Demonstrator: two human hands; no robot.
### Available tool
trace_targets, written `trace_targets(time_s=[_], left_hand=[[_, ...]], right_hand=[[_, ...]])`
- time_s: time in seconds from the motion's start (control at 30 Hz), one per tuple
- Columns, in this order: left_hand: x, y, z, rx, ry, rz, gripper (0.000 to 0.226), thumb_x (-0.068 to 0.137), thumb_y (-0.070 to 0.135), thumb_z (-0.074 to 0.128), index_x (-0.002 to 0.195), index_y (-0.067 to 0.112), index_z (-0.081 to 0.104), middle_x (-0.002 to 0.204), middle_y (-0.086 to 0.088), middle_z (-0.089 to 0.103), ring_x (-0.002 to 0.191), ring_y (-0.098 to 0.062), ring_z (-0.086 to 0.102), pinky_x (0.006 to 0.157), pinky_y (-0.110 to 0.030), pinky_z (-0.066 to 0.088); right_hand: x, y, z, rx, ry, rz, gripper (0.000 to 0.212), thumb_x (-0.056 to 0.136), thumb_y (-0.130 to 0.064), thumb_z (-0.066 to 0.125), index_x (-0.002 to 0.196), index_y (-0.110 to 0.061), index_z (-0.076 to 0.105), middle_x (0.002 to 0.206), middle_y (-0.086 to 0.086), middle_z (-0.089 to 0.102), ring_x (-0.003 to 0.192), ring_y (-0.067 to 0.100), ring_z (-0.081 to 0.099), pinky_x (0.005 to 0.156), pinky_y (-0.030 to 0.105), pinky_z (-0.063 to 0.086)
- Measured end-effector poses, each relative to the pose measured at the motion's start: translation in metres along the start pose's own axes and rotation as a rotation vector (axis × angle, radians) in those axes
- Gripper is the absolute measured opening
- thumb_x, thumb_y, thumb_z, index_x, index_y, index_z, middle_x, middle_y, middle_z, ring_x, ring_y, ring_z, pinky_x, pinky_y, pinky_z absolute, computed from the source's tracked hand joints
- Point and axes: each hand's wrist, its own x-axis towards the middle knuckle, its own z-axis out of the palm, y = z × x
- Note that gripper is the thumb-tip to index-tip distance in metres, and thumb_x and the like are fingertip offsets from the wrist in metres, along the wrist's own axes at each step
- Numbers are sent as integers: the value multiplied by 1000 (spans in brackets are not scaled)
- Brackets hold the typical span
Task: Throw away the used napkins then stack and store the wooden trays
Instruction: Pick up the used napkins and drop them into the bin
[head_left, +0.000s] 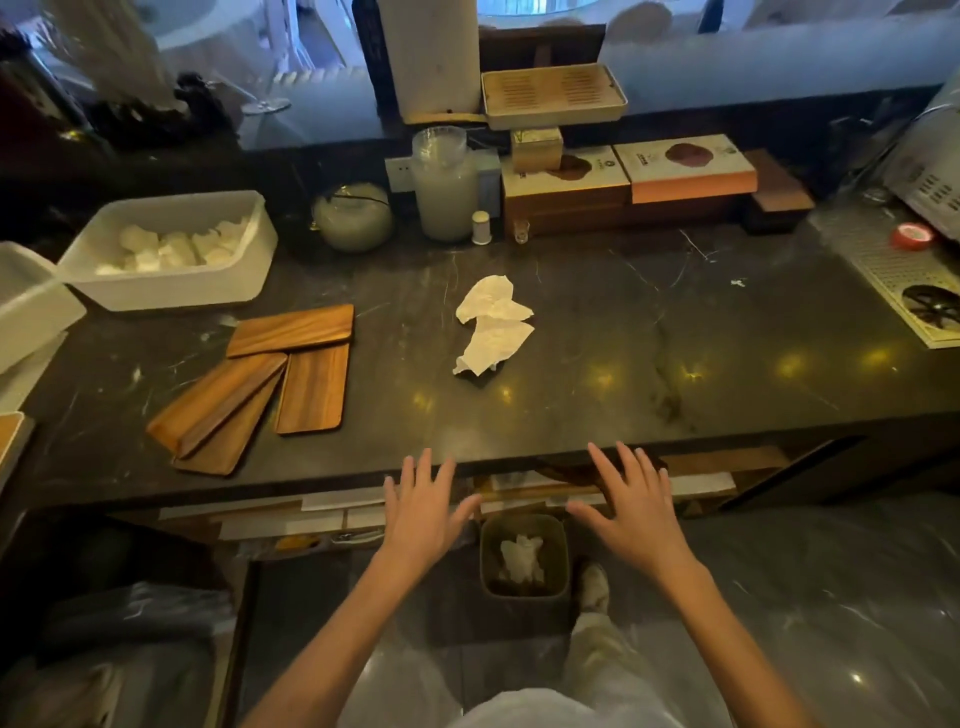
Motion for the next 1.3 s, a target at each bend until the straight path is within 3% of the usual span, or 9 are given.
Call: trace_targets(time_s=[0.23,0.37,0.47,0.57,0.7,0.97,1.17,1.3], left_hand=[[98,30,-28,-6,69,-69,66,93,63,36,147,26,30,160,-10,23,149,-32,15,117,-56,18],[154,57,-49,-29,133,-141,62,94,59,37,144,23,35,156,-10,32,147,-32,23,116,-54,23],[183,68,-59,-42,175,-192,60,95,57,37,145,25,34,156,-7,33,146,-29,25,116,-51,26],[208,73,-62,-81,119,-238,61,97,56,35,149,26,27,158,-7,28,147,-30,22,117,-52,28],[234,72,-65,-105,74,-271,61,98,55,34,151,28,22,160,-8,23,148,-31,19,116,-52,27],[274,49,-75,-69,47,-207,53,97,42,47,145,25,29,146,-9,38,132,-29,41,102,-42,41],[295,50,-58,-84,-107,-81,50,95,20,53,142,16,36,141,-12,39,128,-32,41,95,-44,46],[311,58,-44,44,-223,111,60,91,6,56,144,24,34,154,-9,25,133,-36,31,100,-50,42]], right_hand=[[105,22,-30,2,5,-50,83,80,-83,24,151,-44,4,163,4,10,150,26,0,119,52,4],[180,27,-68,-24,-87,-132,87,77,-83,18,152,-40,8,163,5,9,150,26,-1,119,51,1],[227,25,-90,-86,-122,-192,79,85,-75,26,153,-38,12,163,4,11,150,27,-3,120,50,-1],[272,19,-105,-221,-154,-216,68,93,-62,36,152,-33,21,162,6,16,150,31,-3,119,52,-4],[319,-6,-110,-219,-159,-221,62,95,-58,38,150,-32,28,161,7,21,150,32,0,119,53,0],[397,-64,-112,-335,-145,-334,61,91,-44,54,148,-36,31,159,5,25,149,34,5,119,56,4],[468,-103,-84,-537,-415,-546,77,88,-14,62,150,-38,23,162,4,13,149,37,-3,117,58,2],[490,-109,-64,-719,-521,-783,91,86,-2,64,151,-42,15,164,5,5,150,34,-1,119,54,17]])
